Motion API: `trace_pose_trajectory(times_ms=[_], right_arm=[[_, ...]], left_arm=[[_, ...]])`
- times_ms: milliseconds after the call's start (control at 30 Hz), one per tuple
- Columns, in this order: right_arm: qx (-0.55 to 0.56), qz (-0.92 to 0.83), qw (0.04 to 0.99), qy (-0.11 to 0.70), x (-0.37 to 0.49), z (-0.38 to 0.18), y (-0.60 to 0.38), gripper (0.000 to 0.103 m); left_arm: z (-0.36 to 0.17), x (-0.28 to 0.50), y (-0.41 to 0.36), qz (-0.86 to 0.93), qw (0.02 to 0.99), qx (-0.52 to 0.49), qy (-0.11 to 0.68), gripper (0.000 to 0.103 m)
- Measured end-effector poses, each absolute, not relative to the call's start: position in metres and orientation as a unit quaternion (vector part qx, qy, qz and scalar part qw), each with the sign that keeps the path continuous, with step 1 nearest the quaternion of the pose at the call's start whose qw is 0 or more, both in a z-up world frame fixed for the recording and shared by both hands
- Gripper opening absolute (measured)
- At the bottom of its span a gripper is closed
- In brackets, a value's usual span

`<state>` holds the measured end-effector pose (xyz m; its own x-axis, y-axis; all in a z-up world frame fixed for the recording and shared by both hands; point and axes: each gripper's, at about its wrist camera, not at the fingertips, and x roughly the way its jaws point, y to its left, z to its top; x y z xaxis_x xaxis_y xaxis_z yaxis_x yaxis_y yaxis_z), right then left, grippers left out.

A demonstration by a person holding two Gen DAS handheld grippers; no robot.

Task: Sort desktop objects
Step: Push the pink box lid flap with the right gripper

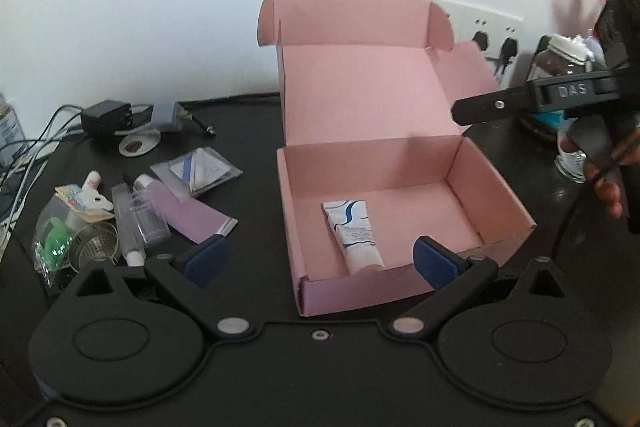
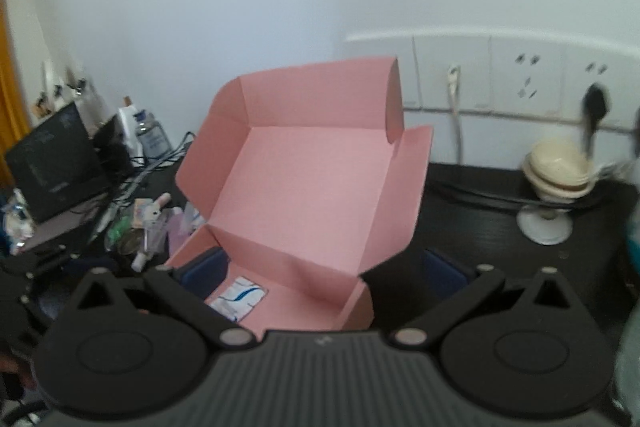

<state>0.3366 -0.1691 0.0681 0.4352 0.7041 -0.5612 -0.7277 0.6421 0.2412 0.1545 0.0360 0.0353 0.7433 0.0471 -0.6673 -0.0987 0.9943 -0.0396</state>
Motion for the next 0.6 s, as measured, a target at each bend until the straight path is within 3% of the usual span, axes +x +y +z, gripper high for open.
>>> trace_pose_trajectory(times_ms=[333,600], right_arm=[[0.031,0.511,0.781,0.357,0.400,0.041,-0.149,0.102],[0.064,0.571,0.738,0.352,0.411,0.056,-0.146,0.102]], left_arm=[[0.032,0.166,0.033,0.095,0.920,-0.037,0.379,0.102],[0.031,0.171,0.026,0.119,0.916,-0.028,0.382,0.102]])
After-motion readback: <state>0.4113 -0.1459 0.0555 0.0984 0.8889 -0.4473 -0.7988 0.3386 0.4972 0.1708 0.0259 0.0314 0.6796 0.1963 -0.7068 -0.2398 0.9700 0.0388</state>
